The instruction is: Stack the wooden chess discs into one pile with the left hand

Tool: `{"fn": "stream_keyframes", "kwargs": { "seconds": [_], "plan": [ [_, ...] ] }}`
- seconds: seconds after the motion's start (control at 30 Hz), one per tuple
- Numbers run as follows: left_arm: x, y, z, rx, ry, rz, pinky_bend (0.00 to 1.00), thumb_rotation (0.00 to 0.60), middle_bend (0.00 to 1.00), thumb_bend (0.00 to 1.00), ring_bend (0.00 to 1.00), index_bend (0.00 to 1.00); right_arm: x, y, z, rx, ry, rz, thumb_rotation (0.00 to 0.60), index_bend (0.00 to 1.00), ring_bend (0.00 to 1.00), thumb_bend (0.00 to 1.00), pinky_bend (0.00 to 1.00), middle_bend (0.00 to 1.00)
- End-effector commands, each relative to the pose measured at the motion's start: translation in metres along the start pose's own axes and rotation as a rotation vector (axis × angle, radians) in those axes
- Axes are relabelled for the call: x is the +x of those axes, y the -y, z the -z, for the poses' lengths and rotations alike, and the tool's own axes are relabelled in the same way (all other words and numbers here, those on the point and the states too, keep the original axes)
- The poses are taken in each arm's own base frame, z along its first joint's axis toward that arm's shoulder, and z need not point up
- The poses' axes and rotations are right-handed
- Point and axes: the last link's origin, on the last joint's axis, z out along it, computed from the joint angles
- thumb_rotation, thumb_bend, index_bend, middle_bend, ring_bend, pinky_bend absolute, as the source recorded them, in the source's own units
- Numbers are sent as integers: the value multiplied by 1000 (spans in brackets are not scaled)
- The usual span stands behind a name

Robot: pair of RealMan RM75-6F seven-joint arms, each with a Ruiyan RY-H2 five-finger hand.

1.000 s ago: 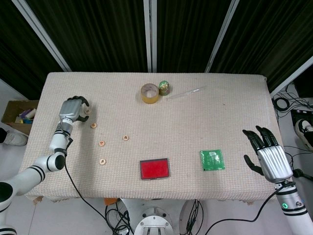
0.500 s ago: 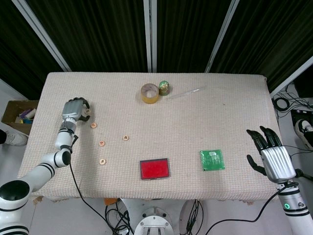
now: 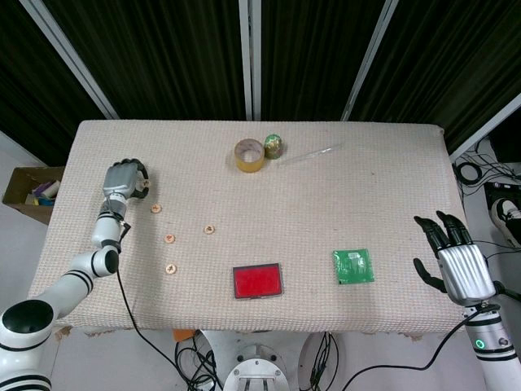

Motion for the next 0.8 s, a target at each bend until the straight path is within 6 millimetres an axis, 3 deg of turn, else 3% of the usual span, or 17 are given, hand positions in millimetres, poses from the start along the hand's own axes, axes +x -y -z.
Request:
{"fn": "stream_keyframes", "kwargs": {
  "seconds": [0.03, 0.3, 0.8],
  "plan": [
    [13, -3, 12, -72, -45, -7, 182, 600, 191, 425, 124, 536, -1, 0, 0, -1, 3, -5, 600, 130, 43, 299, 141, 214],
    [20, -14, 51, -215, 15, -95, 178, 600, 191, 425, 124, 538, -5, 2, 0, 12, 9, -12, 600, 130, 43, 298, 141, 214],
    [3, -6, 65, -180, 77, -100, 178, 600, 190, 418, 124, 527, -5, 3, 2, 14, 11, -14, 600, 130, 43, 298, 141, 213]
  ]
}}
